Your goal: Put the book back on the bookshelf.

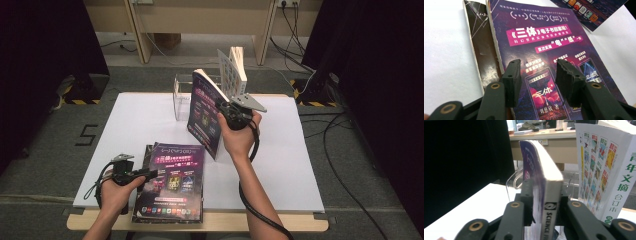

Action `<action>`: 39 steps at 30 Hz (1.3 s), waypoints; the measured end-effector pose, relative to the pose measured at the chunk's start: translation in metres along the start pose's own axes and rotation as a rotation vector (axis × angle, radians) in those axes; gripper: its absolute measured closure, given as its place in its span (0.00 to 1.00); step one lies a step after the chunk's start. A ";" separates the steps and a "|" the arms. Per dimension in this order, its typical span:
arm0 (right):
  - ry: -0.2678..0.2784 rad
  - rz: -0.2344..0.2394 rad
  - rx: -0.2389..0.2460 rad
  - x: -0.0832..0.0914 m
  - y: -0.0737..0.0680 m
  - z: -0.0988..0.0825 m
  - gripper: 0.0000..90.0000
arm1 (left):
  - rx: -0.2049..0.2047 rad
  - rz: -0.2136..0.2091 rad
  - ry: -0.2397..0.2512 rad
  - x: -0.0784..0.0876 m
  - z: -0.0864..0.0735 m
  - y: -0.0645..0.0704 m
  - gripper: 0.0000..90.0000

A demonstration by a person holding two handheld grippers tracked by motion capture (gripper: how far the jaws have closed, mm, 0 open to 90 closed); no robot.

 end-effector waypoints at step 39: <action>0.068 0.000 0.016 0.011 -0.014 0.011 0.92 | 0.004 0.004 0.005 0.001 0.000 -0.002 0.61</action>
Point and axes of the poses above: each handheld gripper's, and its own axes: x roughly backward along the jaws, z roughly out of its top, y roughly to its right, the point moved 2 cm from there along -x, roughly forward along the jaws, and after that the axes turned 15 degrees about -x, right-handed, at the moved point
